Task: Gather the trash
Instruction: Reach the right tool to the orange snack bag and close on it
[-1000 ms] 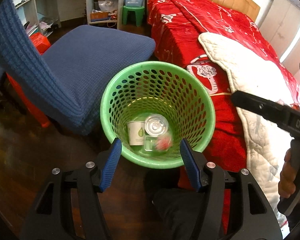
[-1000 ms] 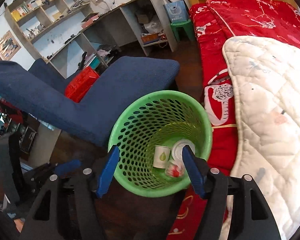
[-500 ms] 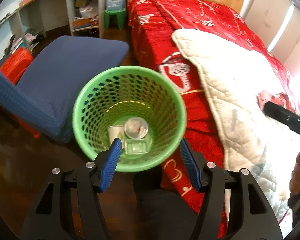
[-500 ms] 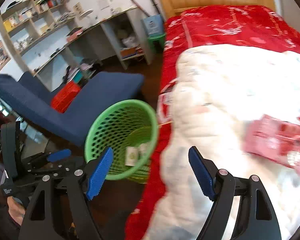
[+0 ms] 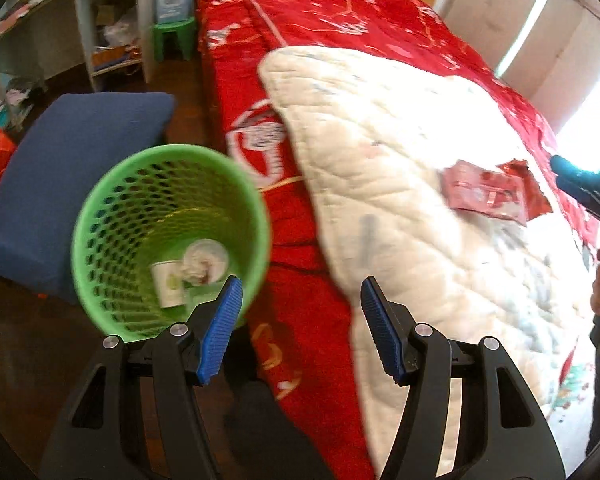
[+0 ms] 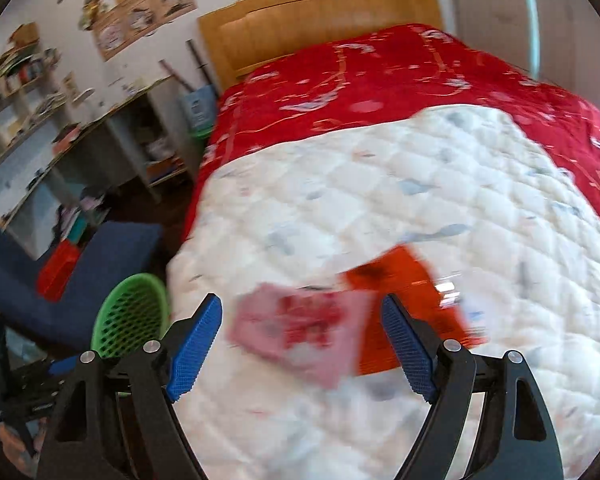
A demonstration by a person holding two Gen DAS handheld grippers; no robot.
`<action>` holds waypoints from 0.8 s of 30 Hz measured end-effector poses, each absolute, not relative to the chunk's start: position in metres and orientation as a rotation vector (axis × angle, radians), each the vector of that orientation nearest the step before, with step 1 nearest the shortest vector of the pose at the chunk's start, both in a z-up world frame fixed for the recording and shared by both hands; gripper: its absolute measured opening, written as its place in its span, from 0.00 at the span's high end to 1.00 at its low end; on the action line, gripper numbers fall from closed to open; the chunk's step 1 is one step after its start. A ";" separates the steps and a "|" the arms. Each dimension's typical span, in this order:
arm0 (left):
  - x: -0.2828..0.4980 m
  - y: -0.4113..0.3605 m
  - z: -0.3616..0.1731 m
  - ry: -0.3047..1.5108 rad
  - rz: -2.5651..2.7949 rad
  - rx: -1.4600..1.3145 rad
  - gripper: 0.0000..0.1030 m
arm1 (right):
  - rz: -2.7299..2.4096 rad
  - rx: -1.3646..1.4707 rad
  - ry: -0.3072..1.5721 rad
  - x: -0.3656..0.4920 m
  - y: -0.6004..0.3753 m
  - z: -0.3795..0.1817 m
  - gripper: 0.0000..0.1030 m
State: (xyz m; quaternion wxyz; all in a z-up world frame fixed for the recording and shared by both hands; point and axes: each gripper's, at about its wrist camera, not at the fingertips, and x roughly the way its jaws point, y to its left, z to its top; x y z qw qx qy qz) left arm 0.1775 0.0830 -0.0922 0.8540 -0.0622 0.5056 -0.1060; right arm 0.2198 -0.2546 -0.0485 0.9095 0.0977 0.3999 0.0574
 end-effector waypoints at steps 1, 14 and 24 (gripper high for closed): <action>0.179 0.074 -0.091 1.068 -0.239 -0.132 0.40 | 0.103 0.208 0.824 0.220 -0.264 -0.048 0.24; 0.190 -0.013 -0.078 1.069 -0.336 -0.025 0.40 | 0.078 0.159 0.864 0.232 -0.300 -0.063 0.33; 0.197 -0.006 -0.089 1.100 -0.320 -0.039 0.40 | 0.077 0.069 0.938 0.269 -0.295 -0.086 0.44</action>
